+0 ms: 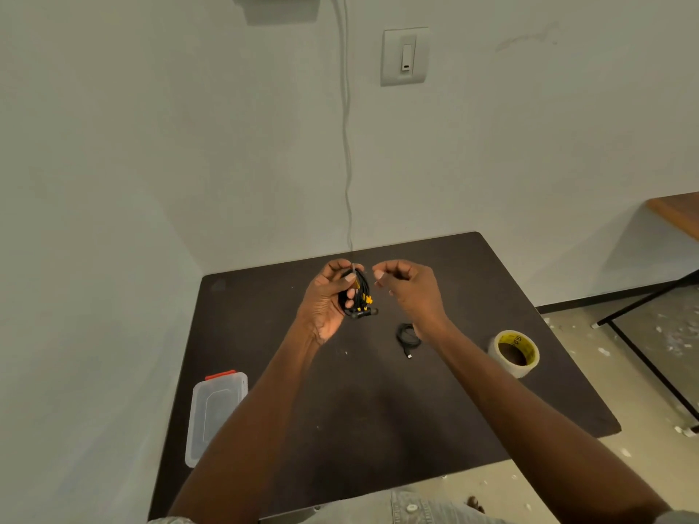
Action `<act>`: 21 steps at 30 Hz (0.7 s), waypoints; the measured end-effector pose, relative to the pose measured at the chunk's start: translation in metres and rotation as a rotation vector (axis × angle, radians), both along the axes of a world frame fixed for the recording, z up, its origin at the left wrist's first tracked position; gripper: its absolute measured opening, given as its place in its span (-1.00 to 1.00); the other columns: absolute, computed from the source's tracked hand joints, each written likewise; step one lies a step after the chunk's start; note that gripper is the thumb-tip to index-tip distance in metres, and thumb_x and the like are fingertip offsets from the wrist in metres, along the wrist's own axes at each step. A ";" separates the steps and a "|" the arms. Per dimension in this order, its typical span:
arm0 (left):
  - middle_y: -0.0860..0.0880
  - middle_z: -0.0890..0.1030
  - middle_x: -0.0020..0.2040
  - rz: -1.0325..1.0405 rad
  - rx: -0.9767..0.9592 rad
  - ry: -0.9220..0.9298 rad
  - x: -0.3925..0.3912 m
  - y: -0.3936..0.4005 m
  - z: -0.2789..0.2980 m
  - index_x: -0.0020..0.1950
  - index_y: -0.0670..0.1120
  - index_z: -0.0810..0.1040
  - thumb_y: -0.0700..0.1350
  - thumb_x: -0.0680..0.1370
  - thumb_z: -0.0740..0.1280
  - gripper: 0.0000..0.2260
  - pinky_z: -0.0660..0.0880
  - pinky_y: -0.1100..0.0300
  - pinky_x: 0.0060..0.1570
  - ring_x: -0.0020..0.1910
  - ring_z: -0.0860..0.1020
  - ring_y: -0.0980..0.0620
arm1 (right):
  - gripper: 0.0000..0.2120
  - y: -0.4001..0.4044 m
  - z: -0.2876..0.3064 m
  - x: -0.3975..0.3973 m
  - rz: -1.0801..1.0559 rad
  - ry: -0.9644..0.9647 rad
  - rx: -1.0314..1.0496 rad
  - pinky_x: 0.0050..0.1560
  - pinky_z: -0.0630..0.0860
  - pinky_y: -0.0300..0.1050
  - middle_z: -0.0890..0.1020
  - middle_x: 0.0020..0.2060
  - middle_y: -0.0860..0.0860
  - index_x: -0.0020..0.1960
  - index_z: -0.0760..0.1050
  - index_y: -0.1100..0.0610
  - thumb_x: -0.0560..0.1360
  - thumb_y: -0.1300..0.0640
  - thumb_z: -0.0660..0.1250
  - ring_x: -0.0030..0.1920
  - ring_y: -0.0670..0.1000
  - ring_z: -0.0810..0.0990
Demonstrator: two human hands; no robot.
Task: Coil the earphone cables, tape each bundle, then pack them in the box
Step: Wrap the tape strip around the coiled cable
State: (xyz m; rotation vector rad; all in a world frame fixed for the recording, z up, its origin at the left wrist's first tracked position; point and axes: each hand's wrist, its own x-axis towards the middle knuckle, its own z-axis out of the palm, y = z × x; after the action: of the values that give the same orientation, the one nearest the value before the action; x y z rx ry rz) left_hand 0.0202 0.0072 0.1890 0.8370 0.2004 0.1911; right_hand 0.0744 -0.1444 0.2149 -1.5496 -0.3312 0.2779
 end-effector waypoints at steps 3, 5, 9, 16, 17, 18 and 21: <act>-0.08 0.64 -0.02 -0.006 -0.061 0.011 -0.003 -0.003 -0.002 -0.01 -0.09 0.52 -0.33 0.46 0.31 -0.82 0.38 0.30 -0.50 -0.46 0.45 0.12 | -0.86 0.003 -0.001 -0.005 0.058 0.159 -0.044 -0.12 0.42 -0.23 0.70 -0.15 0.04 -0.04 0.66 0.14 0.56 0.12 0.34 -0.14 -0.12 0.60; -0.06 0.65 0.00 -0.017 -0.080 0.021 -0.004 -0.002 -0.004 -0.01 -0.08 0.54 -0.32 0.46 0.31 -0.82 0.39 0.29 -0.48 -0.47 0.46 0.13 | -0.79 0.003 -0.004 -0.007 0.149 0.243 -0.055 -0.07 0.40 -0.12 0.68 -0.14 0.02 -0.04 0.64 0.12 0.58 0.03 0.30 -0.10 -0.07 0.59; -0.05 0.64 0.10 -0.032 -0.101 0.019 -0.008 0.000 -0.004 -0.01 -0.06 0.58 -0.32 0.47 0.30 -0.79 0.48 0.25 -0.38 -0.47 0.47 0.14 | -0.80 0.003 -0.006 -0.009 0.208 0.267 0.044 0.09 0.39 0.03 0.68 -0.10 0.07 0.00 0.64 0.17 0.55 0.05 0.34 -0.04 0.01 0.59; -0.06 0.63 -0.11 -0.045 -0.037 0.069 -0.011 0.003 0.002 0.03 -0.10 0.60 -0.26 0.47 0.33 -0.82 0.48 0.27 -0.47 -0.42 0.48 0.12 | -0.92 0.009 0.000 -0.016 0.171 0.278 0.142 -0.03 0.40 -0.11 0.70 -0.16 0.03 -0.05 0.66 0.17 0.47 0.22 0.44 -0.11 -0.07 0.59; -0.06 0.61 -0.20 -0.042 -0.036 0.077 -0.012 0.001 0.006 -0.01 -0.12 0.60 -0.26 0.46 0.32 -0.85 0.46 0.29 -0.52 -0.47 0.47 0.12 | -0.91 0.009 0.001 -0.016 0.168 0.281 0.144 -0.04 0.41 -0.11 0.70 -0.16 0.04 -0.04 0.65 0.19 0.46 0.21 0.44 -0.11 -0.05 0.59; -0.06 0.57 -0.27 -0.042 -0.033 0.079 -0.013 0.000 0.010 -0.04 -0.14 0.58 -0.26 0.46 0.31 -0.87 0.45 0.28 -0.54 -0.50 0.47 0.11 | -0.90 0.010 0.002 -0.015 0.169 0.290 0.157 -0.06 0.41 -0.12 0.69 -0.16 0.05 -0.03 0.65 0.21 0.47 0.21 0.44 -0.11 -0.03 0.58; -0.04 0.48 -0.38 -0.045 -0.007 0.078 -0.011 0.000 0.012 -0.05 -0.15 0.55 -0.27 0.46 0.31 -0.90 0.46 0.27 -0.53 -0.51 0.44 0.12 | -0.85 0.011 0.003 -0.014 0.158 0.351 0.232 -0.12 0.44 -0.15 0.65 -0.19 0.11 -0.02 0.63 0.28 0.49 0.19 0.41 -0.17 0.00 0.55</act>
State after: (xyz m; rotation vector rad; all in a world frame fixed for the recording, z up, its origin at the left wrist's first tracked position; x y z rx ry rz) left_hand 0.0088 0.0073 0.2012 0.8422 0.2549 0.1161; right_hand 0.0603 -0.1336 0.2175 -1.2207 -0.2006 0.6052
